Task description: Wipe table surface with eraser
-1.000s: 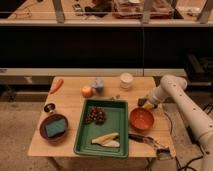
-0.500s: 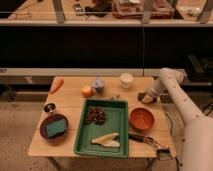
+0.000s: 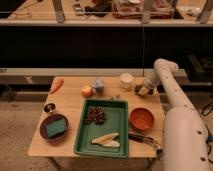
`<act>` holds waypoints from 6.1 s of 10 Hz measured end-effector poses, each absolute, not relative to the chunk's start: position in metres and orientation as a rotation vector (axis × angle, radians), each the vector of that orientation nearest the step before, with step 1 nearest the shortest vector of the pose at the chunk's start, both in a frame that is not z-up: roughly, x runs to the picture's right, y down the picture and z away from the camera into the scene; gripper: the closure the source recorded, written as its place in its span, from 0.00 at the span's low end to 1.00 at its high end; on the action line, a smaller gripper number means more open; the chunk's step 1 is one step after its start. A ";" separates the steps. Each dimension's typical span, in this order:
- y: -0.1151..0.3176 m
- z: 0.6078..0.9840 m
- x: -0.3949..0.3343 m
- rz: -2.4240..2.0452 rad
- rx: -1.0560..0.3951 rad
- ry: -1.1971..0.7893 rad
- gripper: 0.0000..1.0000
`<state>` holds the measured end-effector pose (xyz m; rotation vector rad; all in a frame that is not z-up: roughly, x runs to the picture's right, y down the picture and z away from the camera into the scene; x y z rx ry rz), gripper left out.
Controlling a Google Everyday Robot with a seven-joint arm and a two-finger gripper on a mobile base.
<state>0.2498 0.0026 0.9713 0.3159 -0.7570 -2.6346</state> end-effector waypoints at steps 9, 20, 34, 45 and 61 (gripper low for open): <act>0.029 0.903 0.201 -2.767 0.470 -0.780 1.00; 0.118 0.903 0.214 -2.744 0.421 -0.941 1.00; 0.118 0.929 0.245 -2.668 0.378 -0.999 1.00; 0.110 0.917 0.248 -2.665 0.371 -1.002 1.00; 0.065 0.896 0.239 -2.656 0.392 -1.035 1.00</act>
